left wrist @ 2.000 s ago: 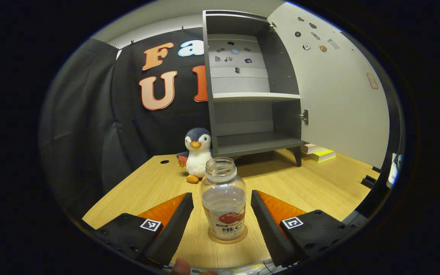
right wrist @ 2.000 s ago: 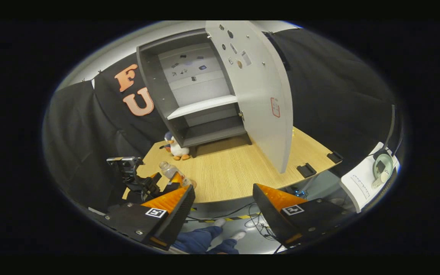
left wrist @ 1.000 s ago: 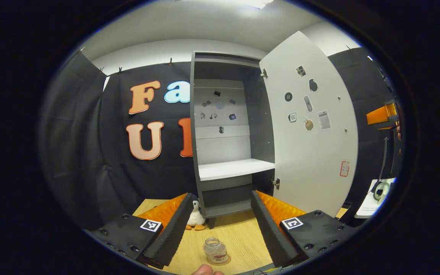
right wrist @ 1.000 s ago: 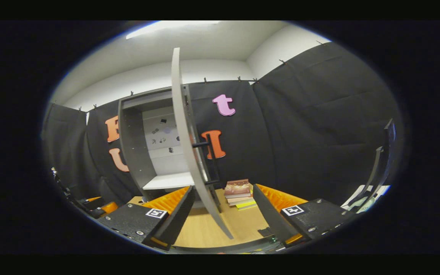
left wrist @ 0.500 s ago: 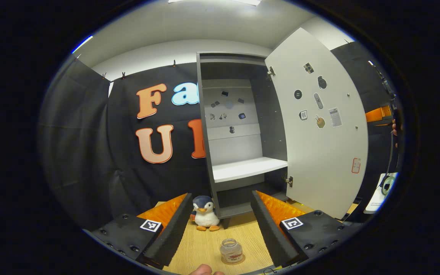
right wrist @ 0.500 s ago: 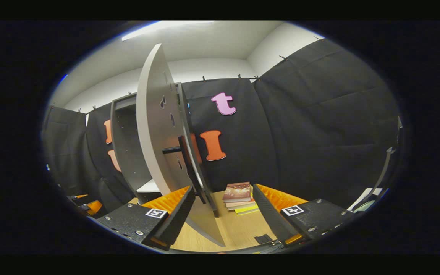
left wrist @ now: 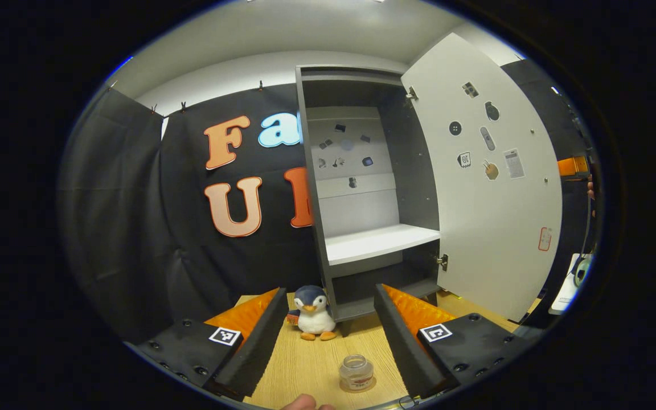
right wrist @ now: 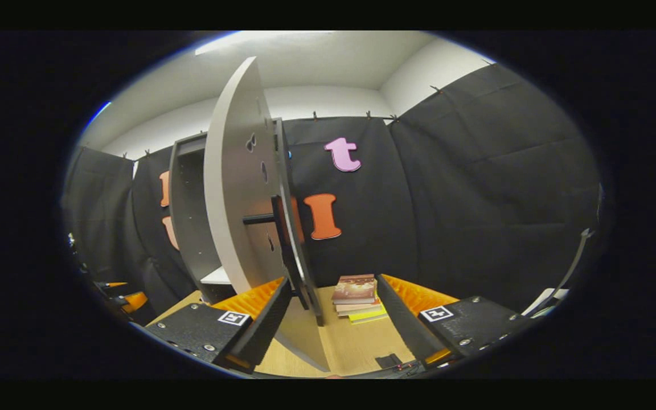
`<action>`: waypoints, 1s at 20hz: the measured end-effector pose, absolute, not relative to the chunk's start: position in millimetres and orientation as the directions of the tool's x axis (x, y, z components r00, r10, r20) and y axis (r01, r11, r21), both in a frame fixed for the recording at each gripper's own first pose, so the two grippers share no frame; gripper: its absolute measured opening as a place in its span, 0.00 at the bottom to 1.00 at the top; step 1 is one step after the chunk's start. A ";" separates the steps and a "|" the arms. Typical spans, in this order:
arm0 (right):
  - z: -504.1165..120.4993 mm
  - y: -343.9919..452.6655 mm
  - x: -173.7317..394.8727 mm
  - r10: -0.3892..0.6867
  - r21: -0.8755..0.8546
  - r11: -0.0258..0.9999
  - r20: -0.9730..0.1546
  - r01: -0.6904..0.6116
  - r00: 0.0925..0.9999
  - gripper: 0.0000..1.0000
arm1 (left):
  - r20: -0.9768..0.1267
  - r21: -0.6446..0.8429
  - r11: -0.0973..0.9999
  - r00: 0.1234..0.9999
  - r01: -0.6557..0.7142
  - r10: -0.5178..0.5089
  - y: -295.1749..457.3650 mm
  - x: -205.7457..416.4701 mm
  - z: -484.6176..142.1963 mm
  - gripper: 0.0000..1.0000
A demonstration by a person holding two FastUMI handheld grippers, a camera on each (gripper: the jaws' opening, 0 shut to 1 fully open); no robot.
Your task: Open the cabinet door with the right hand, grasp the bottle in the cabinet with the left hand and place it on the coaster, then close the cabinet door with the right hand.
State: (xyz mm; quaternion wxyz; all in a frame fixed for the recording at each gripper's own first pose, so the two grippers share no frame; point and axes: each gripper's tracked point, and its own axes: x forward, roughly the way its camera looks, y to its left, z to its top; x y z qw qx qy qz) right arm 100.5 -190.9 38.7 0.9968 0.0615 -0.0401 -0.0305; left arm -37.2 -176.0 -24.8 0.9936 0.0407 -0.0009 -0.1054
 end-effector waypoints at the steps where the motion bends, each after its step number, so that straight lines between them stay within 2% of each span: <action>1: 38.9 -185.0 100.8 -0.063 0.128 0.990 0.074 0.053 0.995 0.93 | -0.005 0.080 0.975 0.978 0.207 -0.207 -172.7 -34.5 -25.6 0.98; 5: 38.8 -146.9 101.6 -0.033 0.127 0.992 0.078 0.023 0.996 0.92 | -0.020 0.076 0.976 0.978 0.206 -0.205 -165.4 -23.3 -30.9 0.98; 9: 37.8 -91.0 111.0 0.060 0.111 0.991 0.098 -0.071 0.993 0.92 | -0.022 0.085 0.975 0.979 0.205 -0.204 -156.2 -18.2 -32.3 0.98; 10: 37.2 -78.2 114.0 0.084 0.122 0.988 0.102 -0.097 0.991 1.00 | -0.023 0.085 0.976 0.980 0.201 -0.200 -151.7 -17.5 -32.6 0.98; 13: 37.3 -44.4 130.2 0.151 0.131 0.978 0.110 -0.165 0.982 1.00 | -0.021 0.089 0.981 0.985 0.175 -0.173 -134.1 -15.7 -34.1 0.96; 14: 38.4 -36.3 135.3 0.168 0.126 0.975 0.110 -0.182 0.980 0.93 | -0.021 0.089 0.982 0.986 0.164 -0.163 -128.1 -13.3 -34.7 0.96; 15: 39.4 -25.4 139.2 0.184 0.119 0.973 0.114 -0.197 0.976 1.00 | -0.022 0.089 0.984 0.988 0.152 -0.151 -121.4 -12.0 -36.0 0.96; 18: 38.5 7.0 156.2 0.236 0.114 0.962 0.108 -0.248 0.966 1.00 | -0.029 0.084 0.989 0.992 0.122 -0.120 -104.8 -5.0 -39.7 0.98; 19: 37.0 17.7 159.0 0.250 0.112 0.959 0.110 -0.262 0.962 0.93 | -0.033 0.082 0.990 0.993 0.114 -0.111 -100.4 -2.7 -41.3 0.98; 20: 37.0 27.7 165.5 0.260 0.109 0.956 0.116 -0.272 0.959 0.94 | -0.036 0.080 0.991 0.994 0.105 -0.102 -95.1 -0.8 -42.6 0.98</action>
